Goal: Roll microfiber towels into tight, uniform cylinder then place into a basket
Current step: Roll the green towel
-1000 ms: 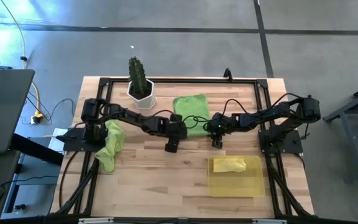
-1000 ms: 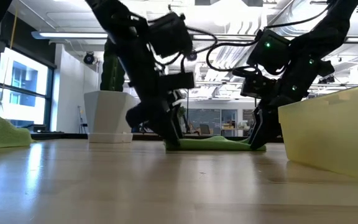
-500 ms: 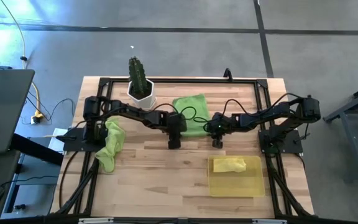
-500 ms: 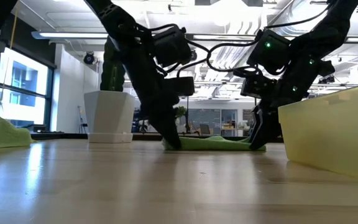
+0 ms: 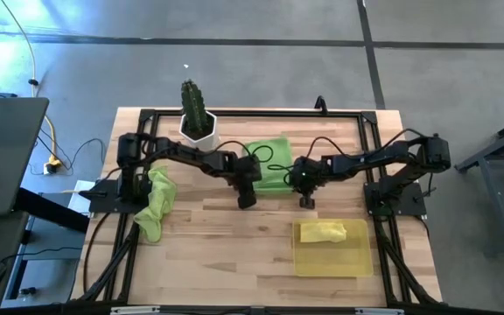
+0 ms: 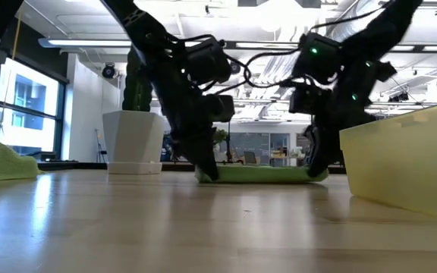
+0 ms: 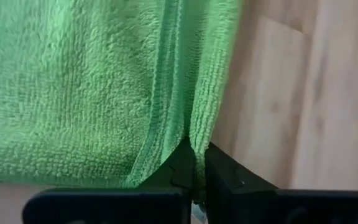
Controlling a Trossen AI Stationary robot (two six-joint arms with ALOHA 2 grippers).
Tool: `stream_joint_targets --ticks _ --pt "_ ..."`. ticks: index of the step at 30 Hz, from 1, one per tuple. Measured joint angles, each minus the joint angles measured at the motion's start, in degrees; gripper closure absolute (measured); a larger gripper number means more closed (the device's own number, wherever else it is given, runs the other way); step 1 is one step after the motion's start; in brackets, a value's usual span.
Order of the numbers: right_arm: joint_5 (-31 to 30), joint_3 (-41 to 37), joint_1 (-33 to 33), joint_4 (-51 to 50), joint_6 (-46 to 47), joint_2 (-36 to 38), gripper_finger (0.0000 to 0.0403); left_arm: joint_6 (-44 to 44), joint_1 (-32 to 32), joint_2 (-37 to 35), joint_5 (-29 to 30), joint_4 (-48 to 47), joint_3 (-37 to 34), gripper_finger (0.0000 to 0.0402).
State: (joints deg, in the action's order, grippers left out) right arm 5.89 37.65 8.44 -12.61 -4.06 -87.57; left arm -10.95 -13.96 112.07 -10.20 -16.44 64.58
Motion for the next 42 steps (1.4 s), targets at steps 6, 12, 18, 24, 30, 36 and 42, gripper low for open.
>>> stream_joint_targets --ticks 6,12,18,24,30,36,42 --pt "13.89 3.27 2.92 -2.13 8.61 -0.02 0.0401 -6.32 -1.11 0.0 -10.31 -0.97 -0.15 0.0395" --pt "17.35 3.62 5.92 -1.98 20.54 -0.02 0.0402 -10.52 -1.01 -0.04 -12.34 -0.84 -0.15 0.0394" --pt "13.35 3.65 6.47 -1.99 23.64 -0.13 0.0402 -12.87 -0.98 -2.13 -11.31 -0.92 -0.13 0.0394" --pt "6.51 3.78 6.55 -0.06 23.58 -3.75 0.0402 -14.33 -0.54 -3.45 -2.49 -1.65 -0.04 0.0394" --pt "6.12 3.93 6.55 5.15 20.46 -7.45 0.0402 -14.42 0.64 -2.53 4.75 -4.37 -0.05 0.0394" --pt "5.95 4.03 6.55 6.32 15.47 -7.59 0.0383 -14.4 0.83 -2.67 12.55 -5.71 0.02 0.0394" --pt "6.62 8.27 6.41 -3.07 6.2 -6.63 0.0312 -13.98 0.79 -2.29 13.16 -6.09 0.12 0.0394"
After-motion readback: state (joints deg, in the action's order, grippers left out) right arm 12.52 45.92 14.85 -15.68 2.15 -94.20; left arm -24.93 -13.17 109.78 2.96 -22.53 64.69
